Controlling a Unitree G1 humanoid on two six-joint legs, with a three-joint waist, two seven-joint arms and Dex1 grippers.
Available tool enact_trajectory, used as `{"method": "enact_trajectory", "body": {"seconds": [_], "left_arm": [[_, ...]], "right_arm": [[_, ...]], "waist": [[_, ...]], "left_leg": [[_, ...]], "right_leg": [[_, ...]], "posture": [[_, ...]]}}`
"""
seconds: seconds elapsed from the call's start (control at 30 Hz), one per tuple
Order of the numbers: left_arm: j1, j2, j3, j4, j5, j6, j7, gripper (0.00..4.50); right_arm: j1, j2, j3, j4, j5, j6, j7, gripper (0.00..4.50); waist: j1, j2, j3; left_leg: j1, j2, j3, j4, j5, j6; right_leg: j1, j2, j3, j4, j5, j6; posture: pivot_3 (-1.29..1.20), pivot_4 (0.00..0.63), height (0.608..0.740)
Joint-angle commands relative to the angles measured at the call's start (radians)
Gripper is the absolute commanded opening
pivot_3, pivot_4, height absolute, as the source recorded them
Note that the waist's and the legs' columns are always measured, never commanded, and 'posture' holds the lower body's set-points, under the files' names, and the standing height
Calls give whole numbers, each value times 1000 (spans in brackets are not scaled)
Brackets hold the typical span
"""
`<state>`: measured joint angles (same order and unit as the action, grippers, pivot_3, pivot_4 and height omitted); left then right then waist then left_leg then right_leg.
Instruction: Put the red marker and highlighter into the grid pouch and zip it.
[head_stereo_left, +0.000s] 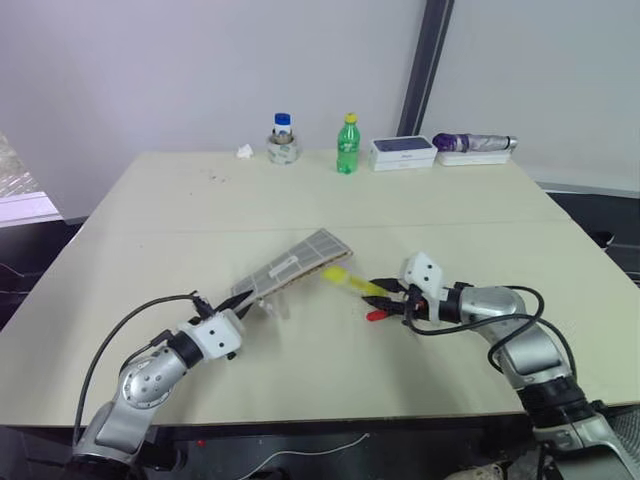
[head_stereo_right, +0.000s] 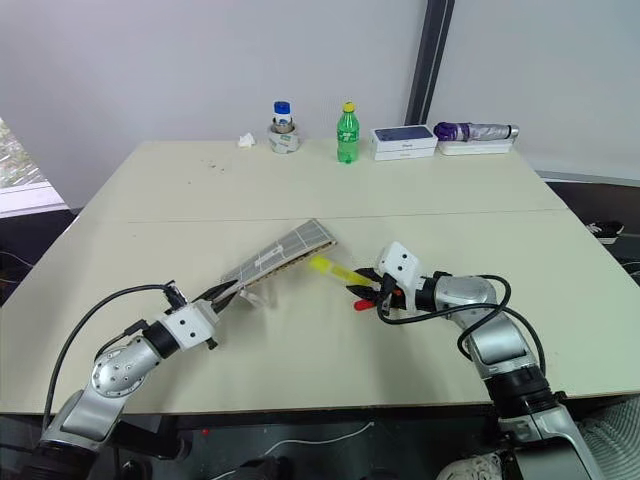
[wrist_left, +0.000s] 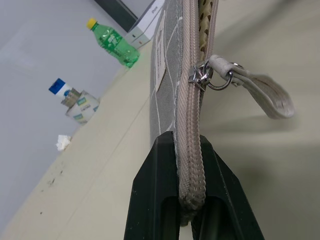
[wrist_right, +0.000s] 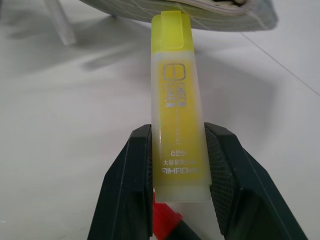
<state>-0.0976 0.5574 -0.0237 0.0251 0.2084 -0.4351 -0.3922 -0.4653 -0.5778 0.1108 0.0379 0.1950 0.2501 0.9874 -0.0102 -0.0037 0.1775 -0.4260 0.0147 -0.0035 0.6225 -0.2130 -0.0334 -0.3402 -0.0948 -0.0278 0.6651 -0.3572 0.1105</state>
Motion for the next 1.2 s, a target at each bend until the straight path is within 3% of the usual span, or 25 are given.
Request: {"method": "enact_trajectory", "body": {"seconds": [0.03,0.2,0.77,0.97,1.2], "left_arm": [[-18,-3,14,-26,6,13,21,0],[-24,-3,14,-17,2,17,24,0],[-35,19,-33,-19,67,-39,3,0],[-81,48,-74,-66,103,-42,-43,0],[-113,41,-78,-125,9,23,-125,0]], "right_arm": [[21,-36,2,-96,52,-5,82,907],[29,-58,-23,-128,92,13,121,907],[-22,-25,-2,-44,17,79,0,907],[-85,-1,121,-93,-89,168,-54,907],[-145,34,232,-98,-226,108,-103,907]], "waist": [[2,0,0],[0,0,0],[0,0,0],[-1,0,0],[-1,0,0]], "left_leg": [[0,0,0,0,0,0],[0,0,0,0,0,0],[0,0,0,0,0,0],[0,0,0,0,0,0],[-1,0,0,0,0,0]], "right_leg": [[0,0,0,0,0,0],[0,0,0,0,0,0],[0,0,0,0,0,0],[0,0,0,0,0,0],[-1,0,0,0,0,0]], "posture": [[0,150,740],[0,150,740],[0,150,740],[0,150,740],[0,150,740]]}}
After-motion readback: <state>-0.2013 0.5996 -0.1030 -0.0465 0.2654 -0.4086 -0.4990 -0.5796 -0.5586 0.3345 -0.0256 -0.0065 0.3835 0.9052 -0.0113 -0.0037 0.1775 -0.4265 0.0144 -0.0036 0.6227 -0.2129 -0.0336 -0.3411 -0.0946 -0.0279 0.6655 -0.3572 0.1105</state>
